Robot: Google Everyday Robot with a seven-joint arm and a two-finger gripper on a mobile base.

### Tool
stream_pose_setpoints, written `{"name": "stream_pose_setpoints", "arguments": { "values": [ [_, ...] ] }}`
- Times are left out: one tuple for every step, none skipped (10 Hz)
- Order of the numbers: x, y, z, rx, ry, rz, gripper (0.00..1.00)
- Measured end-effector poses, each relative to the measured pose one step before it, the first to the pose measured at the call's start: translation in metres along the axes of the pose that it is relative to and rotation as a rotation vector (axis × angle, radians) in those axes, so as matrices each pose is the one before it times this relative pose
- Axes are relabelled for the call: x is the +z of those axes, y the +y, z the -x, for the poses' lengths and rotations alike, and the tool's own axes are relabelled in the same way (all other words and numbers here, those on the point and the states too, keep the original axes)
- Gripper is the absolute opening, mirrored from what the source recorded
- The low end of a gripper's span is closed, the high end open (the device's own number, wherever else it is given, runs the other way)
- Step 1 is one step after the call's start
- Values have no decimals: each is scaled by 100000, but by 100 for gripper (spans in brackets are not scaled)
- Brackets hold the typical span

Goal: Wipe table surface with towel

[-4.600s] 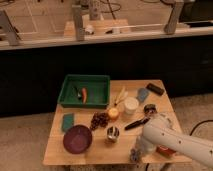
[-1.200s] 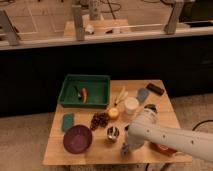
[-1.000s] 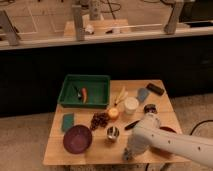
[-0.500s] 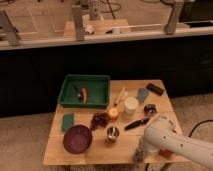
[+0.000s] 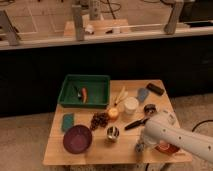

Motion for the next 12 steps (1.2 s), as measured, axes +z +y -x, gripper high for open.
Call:
{"name": "stream_pose_setpoints", "arguments": {
  "values": [
    [125, -892, 1001, -715, -79, -564, 0],
    [98, -866, 1066, -1557, -293, -317, 0],
    [100, -655, 861, -1484, -437, -186, 0],
    [155, -570, 1050, -1766, -766, 17, 0],
    [242, -517, 1162, -2193, -996, 316, 0],
    [193, -254, 891, -2041, -1343, 366, 0],
    [60, 67, 953, -2729, -2780, 205, 0],
    [-35, 475, 428, -1502, -1598, 471, 0],
    [-114, 1087, 578, -1893, -1215, 1403, 0],
    [-168, 1344, 521, -1363, -1340, 1246, 0],
    [-221, 1224, -7, -458, -794, 1262, 0],
    [-127, 973, -414, -145, -341, 1204, 0]
  ]
}}
